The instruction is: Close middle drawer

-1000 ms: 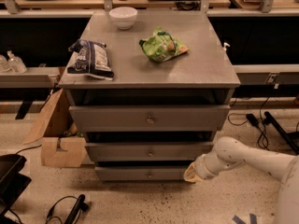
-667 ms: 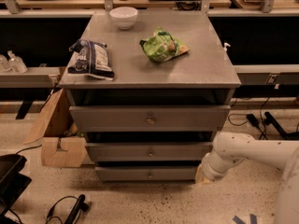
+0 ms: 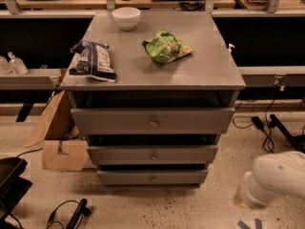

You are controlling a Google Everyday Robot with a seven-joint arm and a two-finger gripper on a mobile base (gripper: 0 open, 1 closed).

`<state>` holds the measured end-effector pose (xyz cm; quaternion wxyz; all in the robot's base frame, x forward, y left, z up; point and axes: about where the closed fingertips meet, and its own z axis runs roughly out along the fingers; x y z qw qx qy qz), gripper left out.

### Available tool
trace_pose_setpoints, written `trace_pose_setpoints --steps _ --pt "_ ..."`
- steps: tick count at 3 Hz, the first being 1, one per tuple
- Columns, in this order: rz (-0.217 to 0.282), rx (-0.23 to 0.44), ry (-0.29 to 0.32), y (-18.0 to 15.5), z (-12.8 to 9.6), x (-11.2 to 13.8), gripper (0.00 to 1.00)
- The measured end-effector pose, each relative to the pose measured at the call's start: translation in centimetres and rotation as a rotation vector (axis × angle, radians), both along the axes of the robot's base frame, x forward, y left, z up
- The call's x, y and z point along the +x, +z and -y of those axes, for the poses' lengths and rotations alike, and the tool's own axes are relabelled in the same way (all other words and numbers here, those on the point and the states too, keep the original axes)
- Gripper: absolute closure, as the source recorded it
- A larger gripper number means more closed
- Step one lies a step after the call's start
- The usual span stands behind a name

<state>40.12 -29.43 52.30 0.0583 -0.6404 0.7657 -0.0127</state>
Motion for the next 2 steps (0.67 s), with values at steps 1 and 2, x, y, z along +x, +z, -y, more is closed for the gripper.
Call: trace_pose_setpoints --steps 1,2 --pt "0.246 -0.016 -0.202 5.7 4.7 -4.3 0.97" --pt "0.264 -0.013 -0.186 5.9 4.3 -3.2 0.74"
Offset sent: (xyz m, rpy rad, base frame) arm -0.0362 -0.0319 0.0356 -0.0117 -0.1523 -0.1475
